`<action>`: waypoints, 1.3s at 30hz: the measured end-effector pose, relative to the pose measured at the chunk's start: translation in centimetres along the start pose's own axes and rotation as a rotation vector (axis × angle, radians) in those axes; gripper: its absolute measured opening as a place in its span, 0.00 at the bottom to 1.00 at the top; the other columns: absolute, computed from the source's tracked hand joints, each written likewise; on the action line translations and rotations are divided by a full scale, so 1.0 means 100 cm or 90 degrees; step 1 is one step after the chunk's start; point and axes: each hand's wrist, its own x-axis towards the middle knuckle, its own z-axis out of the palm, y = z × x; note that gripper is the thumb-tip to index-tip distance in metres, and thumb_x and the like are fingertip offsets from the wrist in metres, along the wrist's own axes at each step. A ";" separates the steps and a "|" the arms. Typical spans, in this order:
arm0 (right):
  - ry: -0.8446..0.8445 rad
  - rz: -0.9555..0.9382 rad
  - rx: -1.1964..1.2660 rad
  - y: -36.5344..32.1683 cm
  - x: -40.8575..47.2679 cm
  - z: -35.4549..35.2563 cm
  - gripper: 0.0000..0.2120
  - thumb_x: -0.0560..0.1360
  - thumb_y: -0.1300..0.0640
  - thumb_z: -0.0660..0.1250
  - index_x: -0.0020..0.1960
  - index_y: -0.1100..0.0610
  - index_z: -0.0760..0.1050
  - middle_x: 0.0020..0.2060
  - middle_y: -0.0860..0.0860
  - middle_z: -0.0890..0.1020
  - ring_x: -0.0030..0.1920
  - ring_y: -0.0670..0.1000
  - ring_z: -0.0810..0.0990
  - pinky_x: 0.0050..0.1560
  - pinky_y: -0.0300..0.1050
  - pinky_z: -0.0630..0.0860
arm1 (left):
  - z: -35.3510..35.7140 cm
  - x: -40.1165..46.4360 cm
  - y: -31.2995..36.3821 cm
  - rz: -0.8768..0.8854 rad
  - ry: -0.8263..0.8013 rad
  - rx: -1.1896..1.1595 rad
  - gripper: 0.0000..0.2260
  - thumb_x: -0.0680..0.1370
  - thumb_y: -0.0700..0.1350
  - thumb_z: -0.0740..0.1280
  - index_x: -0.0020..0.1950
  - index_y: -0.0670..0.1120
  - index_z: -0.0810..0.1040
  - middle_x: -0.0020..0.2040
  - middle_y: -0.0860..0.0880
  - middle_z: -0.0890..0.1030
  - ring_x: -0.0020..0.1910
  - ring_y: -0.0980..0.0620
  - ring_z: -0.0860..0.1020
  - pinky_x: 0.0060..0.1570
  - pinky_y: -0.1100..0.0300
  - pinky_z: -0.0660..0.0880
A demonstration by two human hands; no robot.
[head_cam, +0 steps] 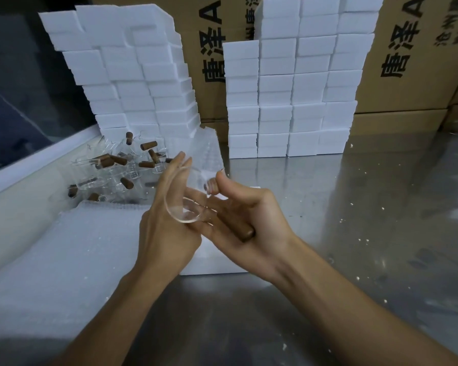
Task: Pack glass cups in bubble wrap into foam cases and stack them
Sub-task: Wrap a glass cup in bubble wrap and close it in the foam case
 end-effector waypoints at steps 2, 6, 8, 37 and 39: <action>0.034 -0.027 -0.056 0.000 0.002 -0.001 0.06 0.73 0.53 0.68 0.40 0.55 0.76 0.52 0.56 0.77 0.54 0.55 0.72 0.62 0.47 0.69 | 0.001 0.000 -0.001 -0.015 -0.021 -0.032 0.44 0.71 0.32 0.72 0.75 0.65 0.57 0.77 0.54 0.64 0.59 0.60 0.75 0.42 0.75 0.68; 0.134 -0.117 -0.216 -0.002 0.002 -0.003 0.09 0.76 0.52 0.67 0.37 0.49 0.78 0.46 0.42 0.80 0.46 0.44 0.72 0.48 0.40 0.65 | 0.006 -0.002 -0.005 -0.040 -0.040 -0.023 0.51 0.69 0.28 0.70 0.75 0.68 0.50 0.78 0.62 0.57 0.55 0.69 0.68 0.37 0.80 0.67; 0.172 -0.182 -0.295 -0.001 0.003 -0.004 0.09 0.79 0.53 0.65 0.41 0.49 0.78 0.51 0.42 0.81 0.46 0.41 0.74 0.50 0.39 0.68 | 0.008 -0.002 -0.008 -0.027 -0.030 -0.004 0.47 0.69 0.28 0.70 0.78 0.60 0.55 0.79 0.61 0.56 0.61 0.79 0.52 0.37 0.87 0.61; 0.187 -0.156 -0.259 -0.002 0.035 -0.029 0.12 0.77 0.71 0.61 0.51 0.58 0.78 0.42 0.54 0.81 0.45 0.49 0.81 0.46 0.39 0.78 | 0.017 -0.017 0.026 0.230 -0.070 -0.003 0.39 0.67 0.27 0.68 0.77 0.45 0.63 0.77 0.57 0.59 0.53 0.39 0.81 0.46 0.47 0.81; 0.175 -0.119 -0.262 -0.001 0.032 -0.032 0.09 0.77 0.71 0.61 0.49 0.61 0.77 0.39 0.59 0.78 0.41 0.56 0.80 0.40 0.42 0.79 | 0.017 -0.020 0.032 0.243 -0.097 -0.042 0.40 0.69 0.31 0.70 0.78 0.49 0.61 0.77 0.61 0.56 0.49 0.42 0.80 0.52 0.53 0.79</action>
